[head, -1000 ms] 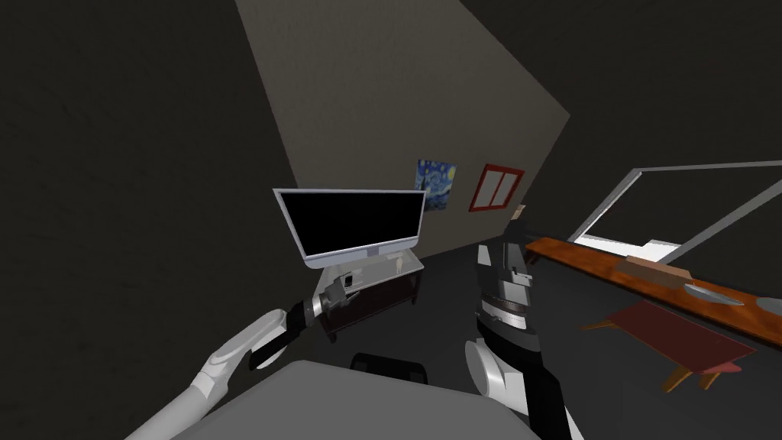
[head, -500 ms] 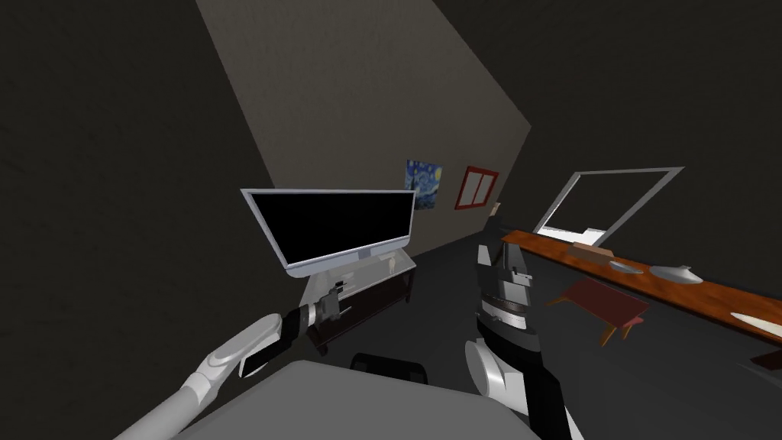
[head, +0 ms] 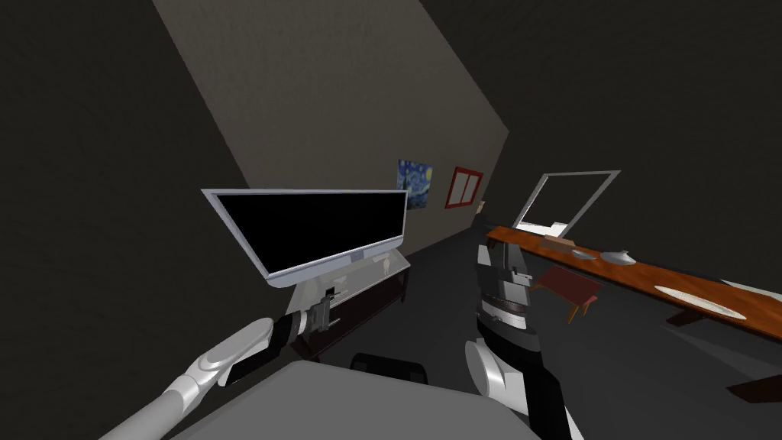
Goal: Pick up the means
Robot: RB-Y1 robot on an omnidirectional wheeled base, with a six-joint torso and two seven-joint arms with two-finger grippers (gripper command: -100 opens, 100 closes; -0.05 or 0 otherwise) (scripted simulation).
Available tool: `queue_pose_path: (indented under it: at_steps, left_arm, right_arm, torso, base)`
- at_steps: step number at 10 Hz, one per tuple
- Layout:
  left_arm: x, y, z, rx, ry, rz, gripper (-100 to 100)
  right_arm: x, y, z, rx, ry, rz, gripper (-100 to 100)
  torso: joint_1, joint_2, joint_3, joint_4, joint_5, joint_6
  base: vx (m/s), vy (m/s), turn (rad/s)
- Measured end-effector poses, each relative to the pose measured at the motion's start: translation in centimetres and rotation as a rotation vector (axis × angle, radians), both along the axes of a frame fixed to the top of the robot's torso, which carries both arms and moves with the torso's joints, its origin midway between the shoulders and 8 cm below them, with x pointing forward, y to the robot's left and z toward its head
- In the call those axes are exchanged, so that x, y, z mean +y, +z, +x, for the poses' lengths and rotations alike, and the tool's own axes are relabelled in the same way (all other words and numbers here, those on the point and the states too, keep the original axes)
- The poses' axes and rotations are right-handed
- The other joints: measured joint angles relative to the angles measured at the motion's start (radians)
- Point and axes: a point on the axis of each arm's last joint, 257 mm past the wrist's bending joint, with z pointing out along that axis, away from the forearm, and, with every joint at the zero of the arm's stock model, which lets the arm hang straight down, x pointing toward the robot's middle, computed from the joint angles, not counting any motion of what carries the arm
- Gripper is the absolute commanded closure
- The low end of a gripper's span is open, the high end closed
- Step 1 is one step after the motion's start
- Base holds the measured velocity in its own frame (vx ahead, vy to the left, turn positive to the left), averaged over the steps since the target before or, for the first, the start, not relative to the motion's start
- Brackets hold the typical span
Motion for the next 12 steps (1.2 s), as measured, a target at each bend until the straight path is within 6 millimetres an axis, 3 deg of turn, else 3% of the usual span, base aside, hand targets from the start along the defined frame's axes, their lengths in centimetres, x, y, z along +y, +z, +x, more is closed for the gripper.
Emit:
queue_pose_path:
  at_steps: [3, 5, 6, 9, 12]
  left_arm:
    - [2.7, -3.7, -2.2, 0.05, -0.041, 0.134, -100]
    - [5.3, -5.2, -3.6, 0.084, -0.074, 0.224, -100]
    - [5.5, -5.9, -4.2, 0.096, -0.078, 0.239, -100]
    - [9.5, -9.0, -8.2, 0.17, -0.123, 0.359, -100]
    - [12.2, -11.5, -11.1, 0.235, -0.168, 0.458, -100]
  right_arm:
    - [0.0, 0.0, 0.0, 0.0, 0.0, 0.0, 0]
    - [0.0, 0.0, 0.0, 0.0, 0.0, 0.0, 0]
    - [0.0, 0.0, 0.0, 0.0, 0.0, 0.0, 0]
    - [0.0, 0.0, 0.0, 0.0, 0.0, 0.0, 0]
    - [0.0, 0.0, 0.0, 0.0, 0.0, 0.0, 0]
  torso:
    - [0.001, -0.001, -0.001, 0.0, 0.0, -0.001]
    - [0.001, -0.002, -0.001, -0.001, 0.0, -0.001]
    - [0.0, 0.0, 0.0, 0.0, 0.0, -0.001]
    - [0.0, -0.003, -0.001, -0.001, 0.0, -0.001]
    - [0.0, -0.003, -0.002, -0.001, 0.0, -0.001]
  base:
    - [0.063, 0.005, -0.216]
    - [0.043, 0.007, -0.041]
    - [0.051, -0.011, -0.261]
    - [0.068, 0.006, -0.155]
    - [0.076, 0.01, -0.201]
